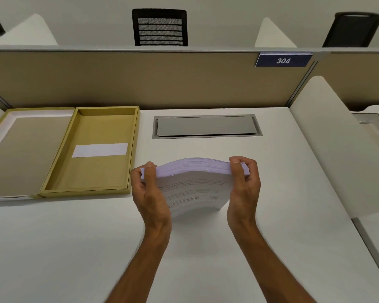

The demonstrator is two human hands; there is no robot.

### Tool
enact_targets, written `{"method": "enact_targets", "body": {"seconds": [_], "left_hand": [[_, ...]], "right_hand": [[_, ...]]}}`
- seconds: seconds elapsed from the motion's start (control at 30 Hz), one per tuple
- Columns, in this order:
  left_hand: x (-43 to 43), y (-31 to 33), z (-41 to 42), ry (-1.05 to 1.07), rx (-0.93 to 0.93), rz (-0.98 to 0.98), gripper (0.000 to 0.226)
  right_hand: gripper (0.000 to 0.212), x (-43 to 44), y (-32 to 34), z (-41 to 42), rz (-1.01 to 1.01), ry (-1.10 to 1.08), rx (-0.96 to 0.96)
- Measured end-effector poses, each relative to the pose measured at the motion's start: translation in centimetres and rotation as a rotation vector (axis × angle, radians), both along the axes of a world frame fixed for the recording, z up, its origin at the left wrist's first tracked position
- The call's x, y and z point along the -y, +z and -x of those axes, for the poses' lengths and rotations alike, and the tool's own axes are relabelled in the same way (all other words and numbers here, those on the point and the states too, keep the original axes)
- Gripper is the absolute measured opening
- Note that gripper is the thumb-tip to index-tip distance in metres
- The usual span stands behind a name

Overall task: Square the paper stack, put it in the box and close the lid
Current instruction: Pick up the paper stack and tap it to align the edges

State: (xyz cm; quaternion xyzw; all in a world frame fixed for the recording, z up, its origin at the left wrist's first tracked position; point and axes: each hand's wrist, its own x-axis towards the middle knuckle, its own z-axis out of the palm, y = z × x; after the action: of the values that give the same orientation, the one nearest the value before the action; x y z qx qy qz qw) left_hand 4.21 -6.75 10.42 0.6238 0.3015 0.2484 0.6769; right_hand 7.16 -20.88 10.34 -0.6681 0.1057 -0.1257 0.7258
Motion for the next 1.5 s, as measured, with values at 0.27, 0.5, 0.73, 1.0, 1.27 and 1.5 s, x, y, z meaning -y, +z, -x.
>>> {"method": "enact_targets", "body": {"seconds": [0.27, 0.5, 0.73, 1.0, 1.27, 1.5], "left_hand": [[-0.5, 0.3, -0.4, -0.035, -0.037, -0.030, 0.029], [-0.6, 0.1, -0.2, -0.036, -0.047, -0.043, 0.031], [-0.4, 0.3, -0.1, -0.026, -0.058, -0.077, 0.030], [-0.4, -0.4, 0.1, -0.054, -0.050, -0.099, 0.029], [0.1, -0.2, 0.5, 0.004, 0.000, -0.141, 0.027], [-0.2, -0.4, 0.5, -0.057, 0.049, -0.049, 0.040]], "right_hand": [[0.026, 0.1, 0.1, -0.4, 0.043, 0.022, -0.026], [0.027, 0.2, 0.3, -0.1, 0.086, -0.011, -0.013], [0.027, 0.3, 0.1, -0.1, 0.096, -0.012, -0.014], [0.026, 0.2, -0.2, 0.3, 0.089, 0.005, -0.014], [0.032, 0.4, -0.4, 0.6, 0.087, -0.007, 0.039], [0.037, 0.6, 0.0, 0.9, 0.038, 0.059, 0.027]]}}
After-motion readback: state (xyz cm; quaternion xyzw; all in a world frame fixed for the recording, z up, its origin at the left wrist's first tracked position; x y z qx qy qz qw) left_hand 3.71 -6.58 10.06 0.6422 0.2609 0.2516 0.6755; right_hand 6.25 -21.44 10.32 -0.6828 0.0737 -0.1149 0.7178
